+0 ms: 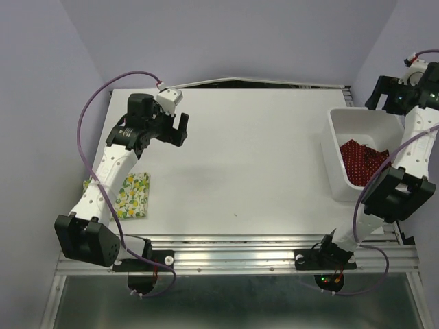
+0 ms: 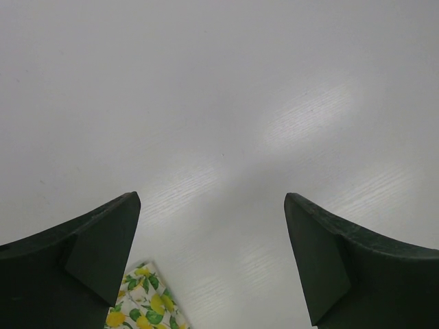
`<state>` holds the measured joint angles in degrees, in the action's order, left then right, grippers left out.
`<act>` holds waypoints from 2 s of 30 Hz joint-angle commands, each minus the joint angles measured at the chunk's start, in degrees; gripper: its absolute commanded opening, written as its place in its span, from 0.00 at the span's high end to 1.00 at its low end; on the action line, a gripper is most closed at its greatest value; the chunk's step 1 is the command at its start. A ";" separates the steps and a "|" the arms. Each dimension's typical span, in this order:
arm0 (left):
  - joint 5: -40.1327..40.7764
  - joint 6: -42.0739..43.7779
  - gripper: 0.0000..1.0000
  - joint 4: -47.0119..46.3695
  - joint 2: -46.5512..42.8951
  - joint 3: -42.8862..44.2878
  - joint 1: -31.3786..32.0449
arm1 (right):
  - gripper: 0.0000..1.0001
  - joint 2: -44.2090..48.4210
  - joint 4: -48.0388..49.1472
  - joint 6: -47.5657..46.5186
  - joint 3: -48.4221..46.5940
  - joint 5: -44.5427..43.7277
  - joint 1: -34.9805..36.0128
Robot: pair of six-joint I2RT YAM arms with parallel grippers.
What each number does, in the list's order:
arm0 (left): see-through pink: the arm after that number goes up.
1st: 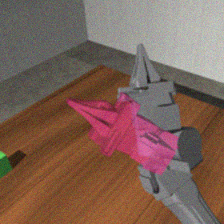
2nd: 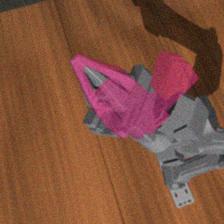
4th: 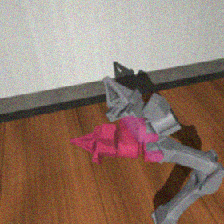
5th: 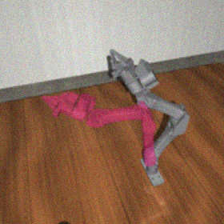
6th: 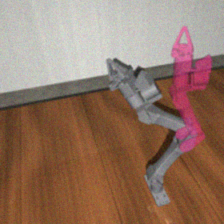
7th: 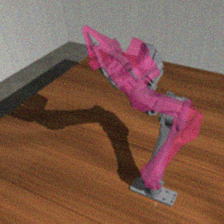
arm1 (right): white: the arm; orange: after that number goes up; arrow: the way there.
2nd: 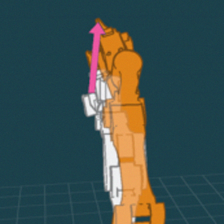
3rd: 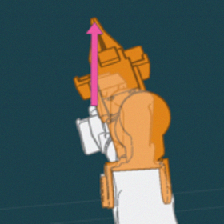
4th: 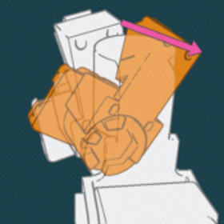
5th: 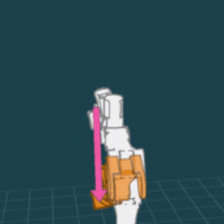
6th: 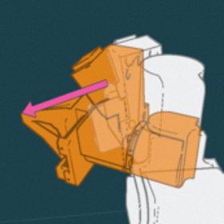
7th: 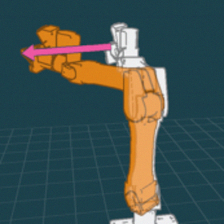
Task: Fold and stack the skirts
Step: Grab the skirt from the pile, then move the skirt to the center of the board
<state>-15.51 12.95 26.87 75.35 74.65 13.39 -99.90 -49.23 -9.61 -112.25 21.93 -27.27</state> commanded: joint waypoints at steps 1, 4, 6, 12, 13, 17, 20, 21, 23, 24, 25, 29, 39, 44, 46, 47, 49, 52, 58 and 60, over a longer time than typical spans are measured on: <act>-2.16 -0.73 0.01 -0.33 -1.08 1.81 -0.12 | 0.00 3.39 -3.86 -6.03 5.27 -0.39 -2.70; -2.25 -0.82 0.01 -0.15 -1.43 1.72 -0.12 | 0.00 3.74 -4.03 -9.11 11.86 -2.42 -3.32; -2.07 -0.73 0.01 -0.15 -1.70 1.55 -0.12 | 0.00 3.66 -4.21 -10.95 15.29 -4.17 -3.32; -2.60 -0.82 0.01 -1.21 -2.58 -0.38 -0.12 | 0.00 0.59 -4.56 -14.56 25.14 -7.25 -4.37; -2.60 -0.82 0.01 -1.30 -2.49 -0.21 -0.12 | 0.00 -0.03 -4.56 -14.74 25.84 -7.34 -4.37; -2.68 -0.91 0.01 -0.77 -1.79 0.84 -0.12 | 0.00 -3.46 -4.64 -14.92 27.87 -7.08 -4.90; -2.77 -0.91 0.01 -0.77 -1.52 1.02 -0.12 | 0.00 -5.39 -4.64 -15.00 28.57 -6.11 -4.90; -2.77 -0.91 0.01 -0.86 -1.44 0.93 -0.12 | 0.00 -6.35 -4.56 -15.09 28.49 -6.29 -4.90; -2.86 -1.00 0.01 -1.03 -1.44 0.67 -0.12 | 0.04 -7.24 -3.94 -15.35 28.49 -6.81 -4.90; -2.95 -1.00 0.01 -1.12 -1.44 0.58 -0.12 | 0.12 -7.85 -3.68 -15.44 28.49 -7.16 -4.90; -3.12 -0.91 0.01 -1.21 -1.44 0.58 -0.12 | 0.20 -8.29 -3.68 -15.36 27.79 -7.60 -4.90; -3.92 -1.00 0.01 -1.30 -1.35 0.67 -0.12 | 0.66 -6.30 -5.26 -14.48 24.36 -5.16 -5.52; -5.94 -2.31 0.02 -2.53 -0.56 0.14 -0.12 | 0.99 6.46 -1.92 -8.24 6.28 -5.85 -5.52; -6.46 -2.05 0.02 -2.44 -0.73 1.02 -0.29 | 0.99 9.72 5.70 -1.22 -0.16 -0.85 -5.52; -7.25 -2.49 0.02 -2.88 -0.91 1.28 -0.64 | 0.99 10.16 9.83 2.90 -2.78 4.07 -5.52; -7.52 -2.58 0.02 -3.05 -0.91 1.37 -1.25 | 0.99 9.90 11.16 4.75 -4.28 5.47 -5.52; -8.48 -2.93 0.02 -3.14 -0.73 1.72 -2.13 | 0.99 9.28 13.89 8.79 -7.27 10.46 -5.52; -11.98 -4.16 0.02 -3.40 -0.64 2.60 -5.03 | 0.99 9.19 22.67 19.25 -10.27 19.68 -5.52; -17.36 -6.88 0.02 -7.27 -3.28 1.99 -10.74 | 0.99 10.77 40.96 34.56 -9.75 27.20 6.06; -17.89 -6.89 0.02 -7.19 -3.63 2.16 -10.93 | 0.99 10.69 42.20 35.18 -9.66 26.24 12.63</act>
<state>-29.17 7.33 22.92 75.00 74.61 2.87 -90.94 -20.95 17.69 -120.62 42.74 -24.14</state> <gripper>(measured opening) 0.985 0.094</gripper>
